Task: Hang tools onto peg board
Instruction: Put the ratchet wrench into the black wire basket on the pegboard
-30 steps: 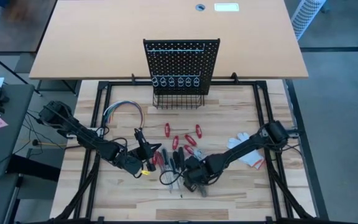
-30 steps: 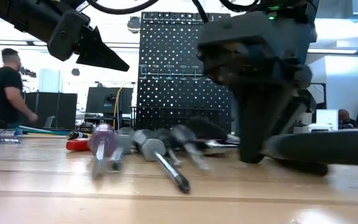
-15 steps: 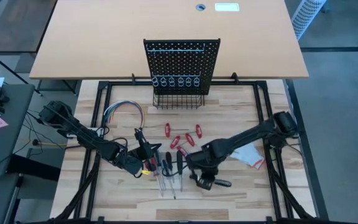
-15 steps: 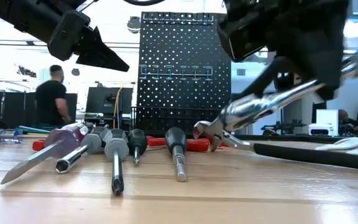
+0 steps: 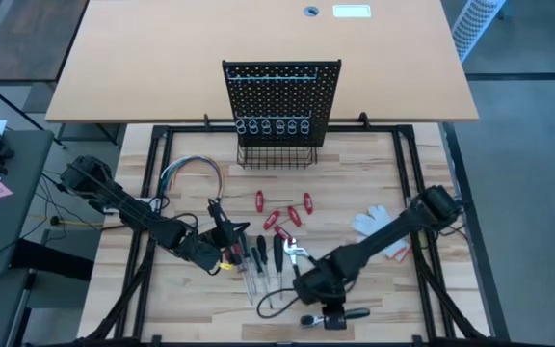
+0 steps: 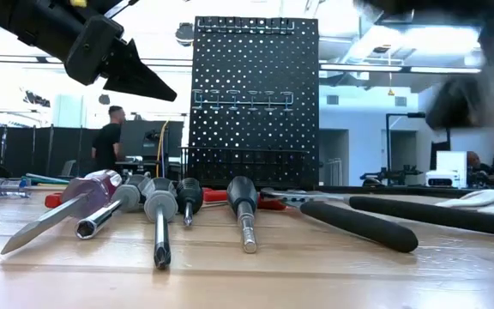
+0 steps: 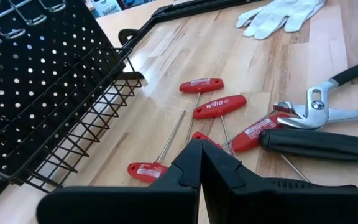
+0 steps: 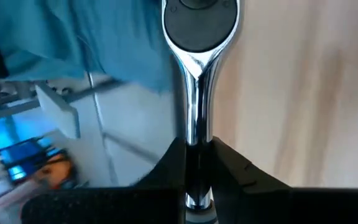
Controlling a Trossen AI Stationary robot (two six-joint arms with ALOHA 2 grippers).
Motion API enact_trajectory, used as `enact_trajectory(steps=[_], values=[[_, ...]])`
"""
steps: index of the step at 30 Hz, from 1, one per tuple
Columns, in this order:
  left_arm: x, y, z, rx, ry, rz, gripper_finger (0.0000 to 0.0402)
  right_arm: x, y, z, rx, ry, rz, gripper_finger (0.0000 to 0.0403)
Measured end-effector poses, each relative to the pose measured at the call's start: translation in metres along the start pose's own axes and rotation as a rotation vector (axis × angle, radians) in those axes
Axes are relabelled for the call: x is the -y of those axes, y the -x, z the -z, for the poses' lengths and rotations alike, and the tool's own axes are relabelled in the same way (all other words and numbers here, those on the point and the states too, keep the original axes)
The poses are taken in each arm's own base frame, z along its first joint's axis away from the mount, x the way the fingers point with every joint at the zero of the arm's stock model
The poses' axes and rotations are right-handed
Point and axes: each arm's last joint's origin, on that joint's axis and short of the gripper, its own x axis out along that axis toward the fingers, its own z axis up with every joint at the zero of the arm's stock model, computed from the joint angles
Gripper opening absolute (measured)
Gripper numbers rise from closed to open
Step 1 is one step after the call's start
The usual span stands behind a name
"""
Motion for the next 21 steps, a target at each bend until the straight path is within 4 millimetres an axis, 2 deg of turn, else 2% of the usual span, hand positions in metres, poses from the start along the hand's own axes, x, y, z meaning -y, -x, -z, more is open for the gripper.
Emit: enact_trajectory(steps=[2, 4, 7, 11, 17, 21], values=[[0.0, 0.0, 0.0, -0.001, 0.004, 0.0, 0.0, -0.009, 0.005, -0.003, 0.147, 0.108, 0.097, 0.0041], [0.0, 0.0, 0.0, -0.001, 0.013, 0.0, 0.0, -0.011, 0.009, -0.004, 0.272, 0.2, 0.271, 0.004], [0.0, 0.001, 0.0, -0.001, 0.022, 0.003, 0.0, -0.002, 0.015, -0.006, 0.397, 0.305, 0.576, 0.0039], [0.001, 0.001, 0.001, -0.002, 0.018, 0.005, 0.0, 0.017, 0.041, -0.019, 0.497, 0.373, 0.909, 0.0038], [0.003, 0.005, 0.003, -0.008, 0.001, 0.016, 0.0, 0.059, 0.094, -0.038, 0.506, 0.351, 1.331, 0.0038], [0.004, 0.007, 0.003, -0.006, 0.011, 0.016, 0.0, 0.087, 0.125, -0.049, 0.419, 0.394, 1.496, 0.0038]])
